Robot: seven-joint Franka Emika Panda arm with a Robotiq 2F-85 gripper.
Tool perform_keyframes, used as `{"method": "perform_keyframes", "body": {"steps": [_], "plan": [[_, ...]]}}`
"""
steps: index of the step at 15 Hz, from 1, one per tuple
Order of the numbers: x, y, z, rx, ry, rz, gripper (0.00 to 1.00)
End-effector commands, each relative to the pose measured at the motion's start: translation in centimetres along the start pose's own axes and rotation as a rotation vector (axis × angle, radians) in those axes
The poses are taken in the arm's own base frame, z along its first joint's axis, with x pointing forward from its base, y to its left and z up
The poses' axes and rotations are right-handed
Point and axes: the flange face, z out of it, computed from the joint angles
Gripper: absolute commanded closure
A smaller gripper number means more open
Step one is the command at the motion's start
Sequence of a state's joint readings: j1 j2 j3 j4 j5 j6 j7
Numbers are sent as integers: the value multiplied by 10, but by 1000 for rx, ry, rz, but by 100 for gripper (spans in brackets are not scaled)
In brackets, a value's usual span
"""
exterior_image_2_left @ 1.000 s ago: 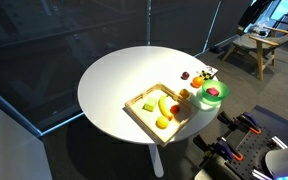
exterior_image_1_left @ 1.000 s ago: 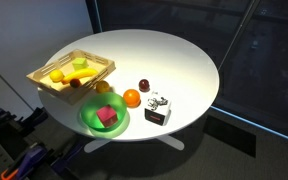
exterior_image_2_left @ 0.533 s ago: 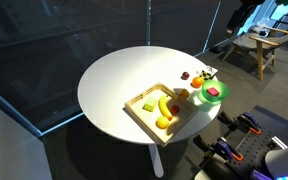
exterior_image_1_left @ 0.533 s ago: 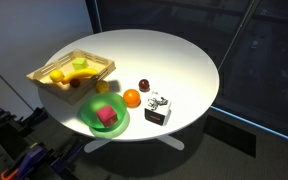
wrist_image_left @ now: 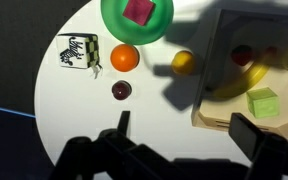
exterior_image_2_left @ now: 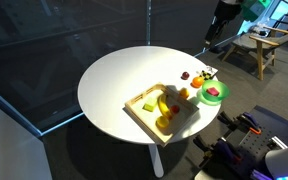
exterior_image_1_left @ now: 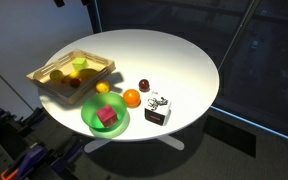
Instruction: Put the lemon on the table.
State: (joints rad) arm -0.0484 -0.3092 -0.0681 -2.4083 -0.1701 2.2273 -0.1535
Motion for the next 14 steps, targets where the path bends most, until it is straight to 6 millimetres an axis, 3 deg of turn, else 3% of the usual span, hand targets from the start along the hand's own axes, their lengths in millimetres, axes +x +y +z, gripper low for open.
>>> {"method": "perform_keyframes", "body": {"steps": [1, 7, 14], "plan": [[20, -10, 17, 60, 6, -75, 0], [28, -36, 54, 171, -49, -182, 0], [21, -40, 78, 160, -101, -158, 0]]}}
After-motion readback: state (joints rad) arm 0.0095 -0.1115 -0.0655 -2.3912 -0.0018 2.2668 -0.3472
